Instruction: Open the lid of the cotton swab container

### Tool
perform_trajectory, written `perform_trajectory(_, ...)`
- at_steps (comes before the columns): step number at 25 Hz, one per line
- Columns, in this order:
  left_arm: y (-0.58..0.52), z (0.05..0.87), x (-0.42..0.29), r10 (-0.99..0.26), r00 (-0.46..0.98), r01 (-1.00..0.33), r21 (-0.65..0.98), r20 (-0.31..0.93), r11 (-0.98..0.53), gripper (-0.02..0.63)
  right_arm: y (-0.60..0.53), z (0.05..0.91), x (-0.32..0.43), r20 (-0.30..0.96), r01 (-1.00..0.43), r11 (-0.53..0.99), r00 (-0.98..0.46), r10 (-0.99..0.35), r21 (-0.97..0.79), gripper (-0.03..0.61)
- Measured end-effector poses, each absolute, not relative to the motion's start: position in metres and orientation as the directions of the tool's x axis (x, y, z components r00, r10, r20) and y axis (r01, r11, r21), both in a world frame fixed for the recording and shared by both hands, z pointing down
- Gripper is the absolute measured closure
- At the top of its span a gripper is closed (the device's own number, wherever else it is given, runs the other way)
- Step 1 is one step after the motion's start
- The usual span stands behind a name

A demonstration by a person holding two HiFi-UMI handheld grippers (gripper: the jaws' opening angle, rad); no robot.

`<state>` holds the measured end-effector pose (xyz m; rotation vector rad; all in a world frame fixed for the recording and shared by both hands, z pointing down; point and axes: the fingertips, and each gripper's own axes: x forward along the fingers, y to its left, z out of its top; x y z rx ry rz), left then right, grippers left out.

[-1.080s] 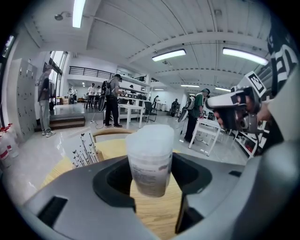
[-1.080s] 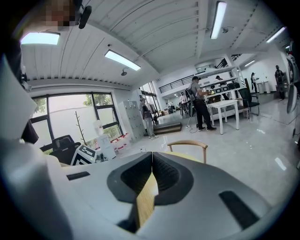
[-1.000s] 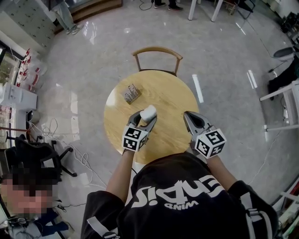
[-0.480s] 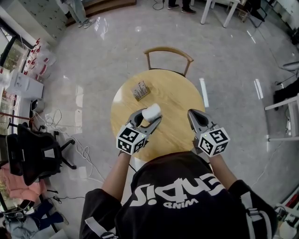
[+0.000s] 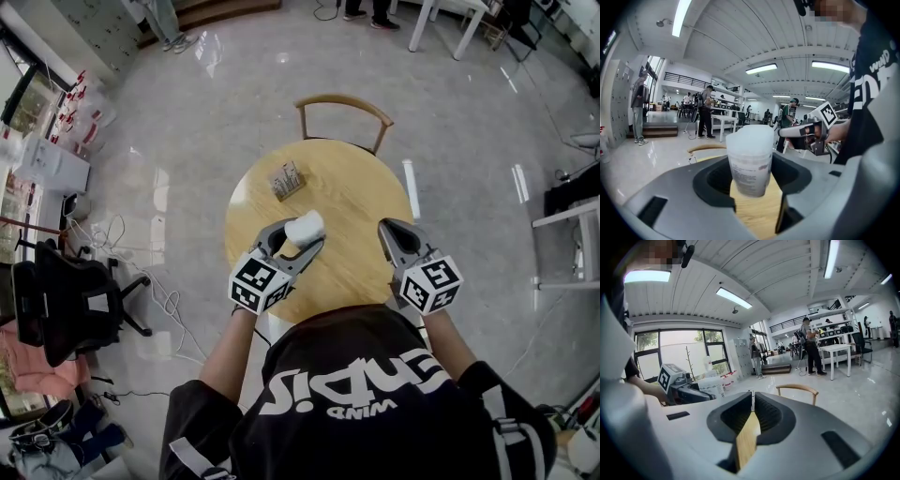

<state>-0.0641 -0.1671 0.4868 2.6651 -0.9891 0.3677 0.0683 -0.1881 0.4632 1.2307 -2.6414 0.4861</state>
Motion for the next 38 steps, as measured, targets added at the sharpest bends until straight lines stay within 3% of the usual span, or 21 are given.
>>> perform_trajectory(7, -0.164, 0.488, -0.061, -0.585, 0.743, -0.655, 0.172, 0.327, -0.736, 0.359, -0.186, 0.466, 0.073, 0.304, -0.769, 0.602, -0.638, -0.707, -0.214, 0.565)
perform_trajectory(17, -0.16, 0.489, -0.059, -0.545, 0.765, -0.621, 0.169, 0.343, -0.765, 0.36, -0.18, 0.461, 0.065, 0.273, -0.672, 0.7, -0.74, -0.615, -0.242, 0.348)
perform_trajectory(24, -0.159, 0.488, -0.054, -0.52, 0.78, -0.598, 0.169, 0.348, -0.783, 0.36, -0.179, 0.442, 0.065, 0.215, -0.565, 0.791, -0.823, -0.525, -0.234, 0.342)
perform_trajectory(38, -0.149, 0.485, -0.032, -0.436, 0.831, -0.512, 0.167, 0.346, -0.843, 0.36, -0.166, 0.427, 0.024, 0.22, -0.297, 0.936, -0.942, -0.255, -0.187, 0.334)
